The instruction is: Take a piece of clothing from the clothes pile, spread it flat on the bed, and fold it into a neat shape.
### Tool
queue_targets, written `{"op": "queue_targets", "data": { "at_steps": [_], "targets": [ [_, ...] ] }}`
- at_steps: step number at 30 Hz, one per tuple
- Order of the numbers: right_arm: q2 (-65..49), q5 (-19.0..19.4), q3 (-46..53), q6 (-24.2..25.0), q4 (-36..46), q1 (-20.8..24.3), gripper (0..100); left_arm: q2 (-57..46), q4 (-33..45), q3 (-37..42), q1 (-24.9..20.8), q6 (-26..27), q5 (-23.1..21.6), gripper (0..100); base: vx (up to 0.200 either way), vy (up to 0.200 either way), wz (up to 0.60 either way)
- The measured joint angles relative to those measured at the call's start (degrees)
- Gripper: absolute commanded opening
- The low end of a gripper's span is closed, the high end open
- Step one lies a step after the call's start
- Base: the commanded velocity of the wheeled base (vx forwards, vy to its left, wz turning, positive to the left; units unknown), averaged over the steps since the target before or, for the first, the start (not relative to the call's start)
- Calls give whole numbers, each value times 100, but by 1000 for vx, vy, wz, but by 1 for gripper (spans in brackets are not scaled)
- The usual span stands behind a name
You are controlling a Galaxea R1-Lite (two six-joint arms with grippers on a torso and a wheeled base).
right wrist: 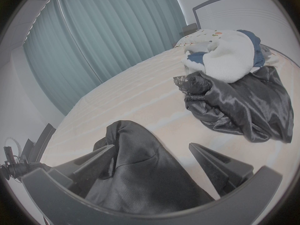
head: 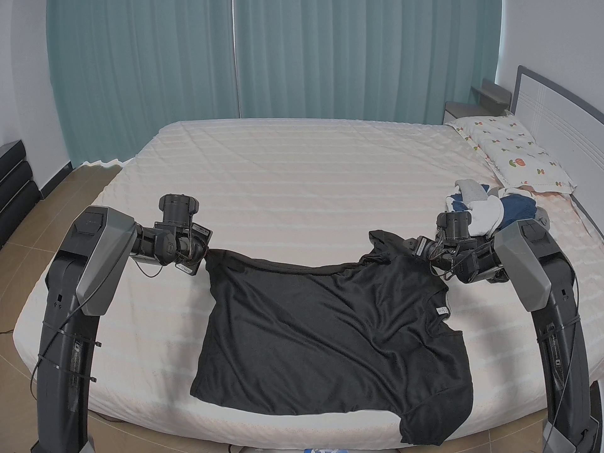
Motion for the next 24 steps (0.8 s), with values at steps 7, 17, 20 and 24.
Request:
{"op": "queue_targets", "data": {
  "at_steps": [7, 17, 20, 24],
  "targets": [
    [328, -29, -341, 90, 24, -16, 0, -2, -16, 44, 9, 0, 0, 0, 0, 0, 0],
    [374, -79, -617, 475, 22, -66, 0, 0, -5, 16, 13, 13, -6, 0, 0, 0, 0],
    [293, -84, -722, 610, 6, -132, 0, -5, 11, -12, 24, 60, 28, 0, 0, 0, 0],
    [207, -93, -907, 684, 9, -199, 0, -48, 30, -72, 107, 145, 39, 0, 0, 0, 0]
  ]
}}
